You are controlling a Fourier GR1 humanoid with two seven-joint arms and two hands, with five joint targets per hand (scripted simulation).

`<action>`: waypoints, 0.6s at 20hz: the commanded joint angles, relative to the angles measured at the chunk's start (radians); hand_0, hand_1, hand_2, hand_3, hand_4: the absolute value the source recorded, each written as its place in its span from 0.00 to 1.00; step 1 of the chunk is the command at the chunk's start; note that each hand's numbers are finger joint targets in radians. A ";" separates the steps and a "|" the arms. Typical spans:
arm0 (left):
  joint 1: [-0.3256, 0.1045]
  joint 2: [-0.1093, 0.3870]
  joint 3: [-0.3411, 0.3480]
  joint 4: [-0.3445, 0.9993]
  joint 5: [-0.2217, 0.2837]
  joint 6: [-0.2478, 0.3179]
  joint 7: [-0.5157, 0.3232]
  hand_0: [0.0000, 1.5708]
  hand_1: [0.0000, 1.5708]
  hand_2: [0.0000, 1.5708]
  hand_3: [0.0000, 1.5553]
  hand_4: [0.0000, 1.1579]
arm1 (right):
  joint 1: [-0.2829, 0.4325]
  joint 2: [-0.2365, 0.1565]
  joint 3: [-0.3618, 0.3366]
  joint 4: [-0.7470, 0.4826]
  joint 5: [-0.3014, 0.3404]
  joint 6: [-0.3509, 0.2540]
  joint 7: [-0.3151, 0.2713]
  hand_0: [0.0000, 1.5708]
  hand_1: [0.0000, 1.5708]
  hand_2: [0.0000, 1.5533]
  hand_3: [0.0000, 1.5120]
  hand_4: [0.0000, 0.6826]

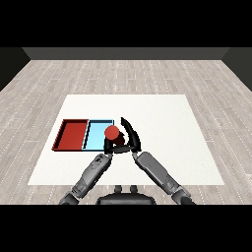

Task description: Pick the red can and put it in the red box

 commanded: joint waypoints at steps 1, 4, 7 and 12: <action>0.046 -0.003 0.004 -0.034 0.004 -0.012 0.003 1.00 1.00 1.00 0.97 0.99 | -0.005 0.004 -0.057 0.027 -0.037 0.032 -0.073 0.00 0.00 0.00 0.00 0.00; 0.112 0.036 0.016 -0.113 -0.037 -0.028 0.021 1.00 1.00 1.00 0.96 0.99 | 0.040 -0.040 -0.106 -0.102 0.036 0.030 0.012 0.00 0.00 0.00 0.00 0.00; 0.085 0.045 0.063 -0.014 -0.040 -0.052 -0.041 1.00 1.00 1.00 0.95 0.98 | 0.132 -0.130 -0.160 -0.263 -0.027 0.091 0.013 0.00 0.00 0.00 0.00 0.00; 0.001 0.081 0.106 0.009 -0.112 -0.003 0.029 1.00 1.00 1.00 0.95 0.98 | 0.211 -0.192 -0.217 -0.378 -0.007 0.101 0.032 0.00 0.00 0.00 0.00 0.00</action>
